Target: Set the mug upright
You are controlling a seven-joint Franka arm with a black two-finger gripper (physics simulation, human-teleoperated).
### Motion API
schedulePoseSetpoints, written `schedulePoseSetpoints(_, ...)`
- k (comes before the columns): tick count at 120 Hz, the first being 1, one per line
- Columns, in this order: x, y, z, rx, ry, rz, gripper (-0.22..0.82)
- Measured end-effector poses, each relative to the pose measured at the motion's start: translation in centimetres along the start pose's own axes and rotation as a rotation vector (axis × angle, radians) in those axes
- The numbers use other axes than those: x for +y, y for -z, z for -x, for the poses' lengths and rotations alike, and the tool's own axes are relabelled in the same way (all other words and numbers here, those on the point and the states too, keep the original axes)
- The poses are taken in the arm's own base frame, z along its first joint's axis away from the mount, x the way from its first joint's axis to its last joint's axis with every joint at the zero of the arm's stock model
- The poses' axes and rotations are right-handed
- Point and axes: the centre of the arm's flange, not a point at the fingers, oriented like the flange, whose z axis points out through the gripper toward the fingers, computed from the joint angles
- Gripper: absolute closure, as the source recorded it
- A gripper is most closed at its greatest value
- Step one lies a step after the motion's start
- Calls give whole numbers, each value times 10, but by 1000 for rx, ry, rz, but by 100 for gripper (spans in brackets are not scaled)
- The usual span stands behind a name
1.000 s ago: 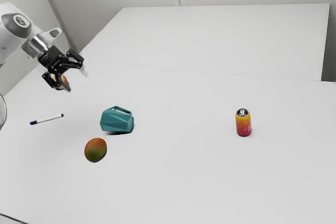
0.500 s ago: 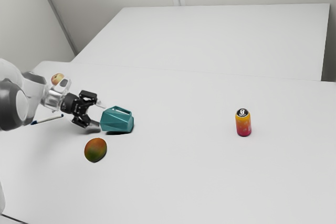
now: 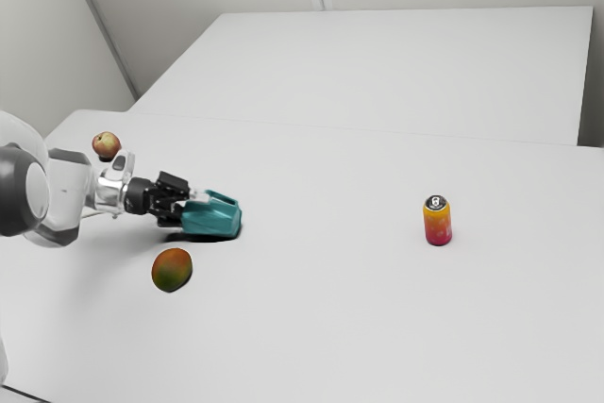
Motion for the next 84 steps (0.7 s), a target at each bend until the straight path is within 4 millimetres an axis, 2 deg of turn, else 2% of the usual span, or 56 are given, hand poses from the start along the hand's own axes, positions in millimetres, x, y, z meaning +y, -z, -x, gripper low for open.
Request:
schedulePoseSetpoints(10,-2,-1,2,3,-17,8,58)
schedulePoseSetpoints(22,-3,-2,4,6,-39,12,67)
schedulePoseSetpoints(45,-1,-2,2,10,-80,15,75)
schedulePoseSetpoints(57,11,-1,-4,12,-123,12,76)
schedulePoseSetpoints(63,28,3,-13,16,-170,7,77)
schedulePoseSetpoints(73,72,10,-35,12,-283,-16,77)
schedulePoseSetpoints(79,115,14,-53,-29,-392,-79,78)
schedulePoseSetpoints(84,153,8,-67,-113,-492,-187,78)
